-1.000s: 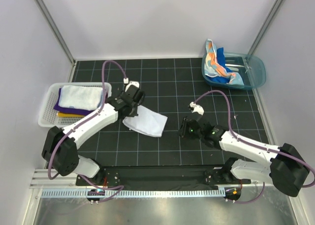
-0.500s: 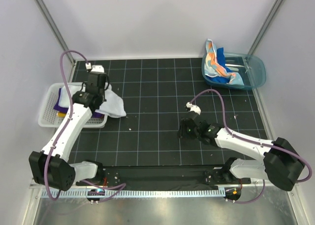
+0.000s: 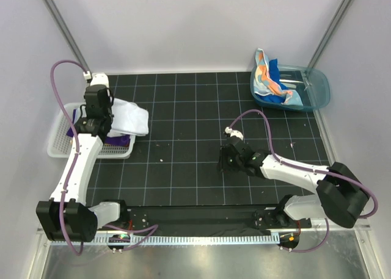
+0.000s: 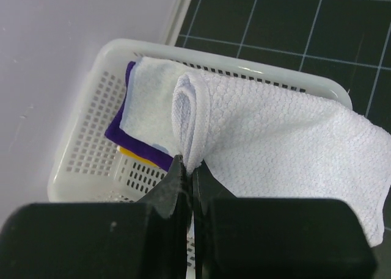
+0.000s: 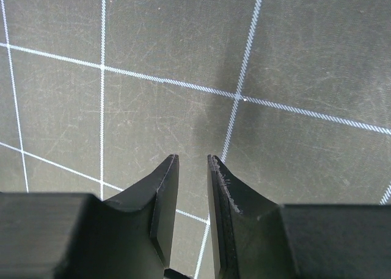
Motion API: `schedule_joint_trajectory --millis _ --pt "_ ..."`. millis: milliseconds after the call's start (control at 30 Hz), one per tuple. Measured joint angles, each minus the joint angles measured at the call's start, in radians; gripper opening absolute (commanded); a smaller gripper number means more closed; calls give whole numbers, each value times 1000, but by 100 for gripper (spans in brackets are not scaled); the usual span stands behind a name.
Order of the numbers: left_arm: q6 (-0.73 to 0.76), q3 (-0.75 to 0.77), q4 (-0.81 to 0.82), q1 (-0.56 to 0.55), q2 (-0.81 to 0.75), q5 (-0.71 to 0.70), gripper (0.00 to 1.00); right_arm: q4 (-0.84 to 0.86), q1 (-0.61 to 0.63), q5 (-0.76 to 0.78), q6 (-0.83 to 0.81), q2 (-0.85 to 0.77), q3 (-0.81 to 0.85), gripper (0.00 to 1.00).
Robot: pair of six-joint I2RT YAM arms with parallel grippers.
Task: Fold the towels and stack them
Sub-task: Neatly place the folded towel into the bin
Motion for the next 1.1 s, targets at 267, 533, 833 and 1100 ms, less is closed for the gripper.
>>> schedule_joint_trajectory --millis 267,533,833,1100 --pt "61 -8 122 54 3 -19 0 -1 0 -21 -9 28 24 32" --pt "91 3 167 98 66 -27 0 -7 0 -24 -28 60 48 31" --pt "100 11 182 111 126 -35 0 -13 0 -28 -34 80 57 31" --pt "96 11 188 125 152 -50 2 -14 0 -32 -36 80 57 30"
